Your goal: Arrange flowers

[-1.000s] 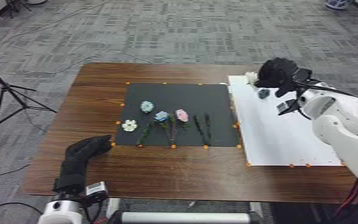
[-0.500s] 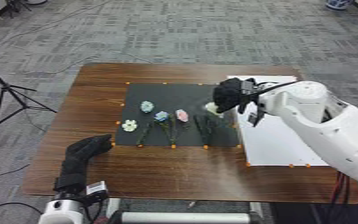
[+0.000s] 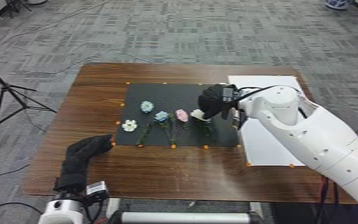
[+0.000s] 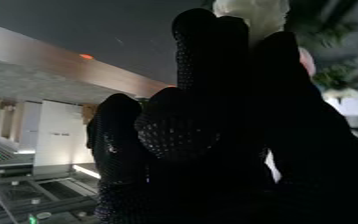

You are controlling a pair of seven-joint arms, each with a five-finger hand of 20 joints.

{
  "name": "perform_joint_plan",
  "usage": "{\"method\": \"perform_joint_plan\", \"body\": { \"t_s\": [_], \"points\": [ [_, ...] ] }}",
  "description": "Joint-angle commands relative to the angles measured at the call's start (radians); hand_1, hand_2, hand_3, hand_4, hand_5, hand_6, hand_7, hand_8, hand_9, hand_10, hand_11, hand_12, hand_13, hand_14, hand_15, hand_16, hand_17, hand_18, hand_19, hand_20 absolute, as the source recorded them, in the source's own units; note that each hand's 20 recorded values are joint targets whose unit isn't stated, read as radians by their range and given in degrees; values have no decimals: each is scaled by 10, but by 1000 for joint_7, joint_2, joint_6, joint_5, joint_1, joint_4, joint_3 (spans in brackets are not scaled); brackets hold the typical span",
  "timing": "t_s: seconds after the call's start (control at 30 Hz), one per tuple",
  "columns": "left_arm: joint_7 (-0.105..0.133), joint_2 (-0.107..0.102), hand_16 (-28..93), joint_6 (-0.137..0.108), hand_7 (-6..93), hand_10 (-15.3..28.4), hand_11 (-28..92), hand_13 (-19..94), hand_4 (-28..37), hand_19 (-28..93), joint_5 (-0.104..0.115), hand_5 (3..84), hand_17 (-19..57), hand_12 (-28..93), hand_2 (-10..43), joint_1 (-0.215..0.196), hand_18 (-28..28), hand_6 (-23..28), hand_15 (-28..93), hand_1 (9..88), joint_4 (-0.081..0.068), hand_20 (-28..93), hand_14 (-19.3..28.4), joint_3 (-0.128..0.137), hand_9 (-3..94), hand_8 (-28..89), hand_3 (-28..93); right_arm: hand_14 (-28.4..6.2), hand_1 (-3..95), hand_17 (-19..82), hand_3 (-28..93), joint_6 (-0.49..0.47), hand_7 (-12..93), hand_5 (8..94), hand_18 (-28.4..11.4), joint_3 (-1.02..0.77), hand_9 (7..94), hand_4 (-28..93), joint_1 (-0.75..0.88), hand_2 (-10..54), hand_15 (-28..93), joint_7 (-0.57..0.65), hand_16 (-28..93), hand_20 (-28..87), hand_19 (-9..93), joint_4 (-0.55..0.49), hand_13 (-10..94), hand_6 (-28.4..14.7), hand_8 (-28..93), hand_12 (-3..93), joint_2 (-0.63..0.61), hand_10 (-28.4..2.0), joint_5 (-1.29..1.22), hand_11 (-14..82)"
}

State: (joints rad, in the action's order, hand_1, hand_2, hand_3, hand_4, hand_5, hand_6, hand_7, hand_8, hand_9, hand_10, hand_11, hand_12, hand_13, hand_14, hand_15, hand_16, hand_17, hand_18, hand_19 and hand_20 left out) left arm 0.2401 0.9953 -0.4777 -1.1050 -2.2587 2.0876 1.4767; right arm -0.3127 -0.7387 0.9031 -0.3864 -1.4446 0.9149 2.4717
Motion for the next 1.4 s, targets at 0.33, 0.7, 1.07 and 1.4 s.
{"method": "perform_joint_plan", "body": {
  "t_s": [0.33,0.7,1.07,1.4],
  "points": [
    [-22,5,18,41,203,140,260,439,-216,255,-3,558,35,147,25,4,154,-6,340,297,1,238,172,-9,546,-91,674,-67,259,506,691,-183,200,529,-177,-129,601,-165,-25,-95,658,67,356,588,932,-83,776,8,-88,222,-71,-126,-14,131],
    [-26,11,20,56,201,140,259,433,-217,251,-7,555,32,149,22,7,154,-4,337,298,-2,236,172,-17,540,-90,671,-97,192,475,644,56,131,477,-196,-153,565,-163,-2,-95,616,448,342,551,929,43,730,-25,-49,224,-100,-157,-12,92],
    [-26,24,20,58,202,139,258,430,-214,250,-9,555,30,149,24,1,154,-9,336,300,0,237,173,-21,539,-90,666,-100,203,483,630,52,130,484,-197,-225,592,-158,44,-95,635,427,341,540,932,204,742,-24,-41,237,-37,-156,81,120],
    [-30,37,20,66,202,140,258,429,-216,250,-14,557,29,149,26,2,155,-10,335,300,-3,236,172,-26,539,-91,665,-83,280,519,653,107,168,528,-183,-272,662,-169,139,-95,657,457,337,558,932,260,777,-14,-55,235,12,-137,73,179]
  ]
}}
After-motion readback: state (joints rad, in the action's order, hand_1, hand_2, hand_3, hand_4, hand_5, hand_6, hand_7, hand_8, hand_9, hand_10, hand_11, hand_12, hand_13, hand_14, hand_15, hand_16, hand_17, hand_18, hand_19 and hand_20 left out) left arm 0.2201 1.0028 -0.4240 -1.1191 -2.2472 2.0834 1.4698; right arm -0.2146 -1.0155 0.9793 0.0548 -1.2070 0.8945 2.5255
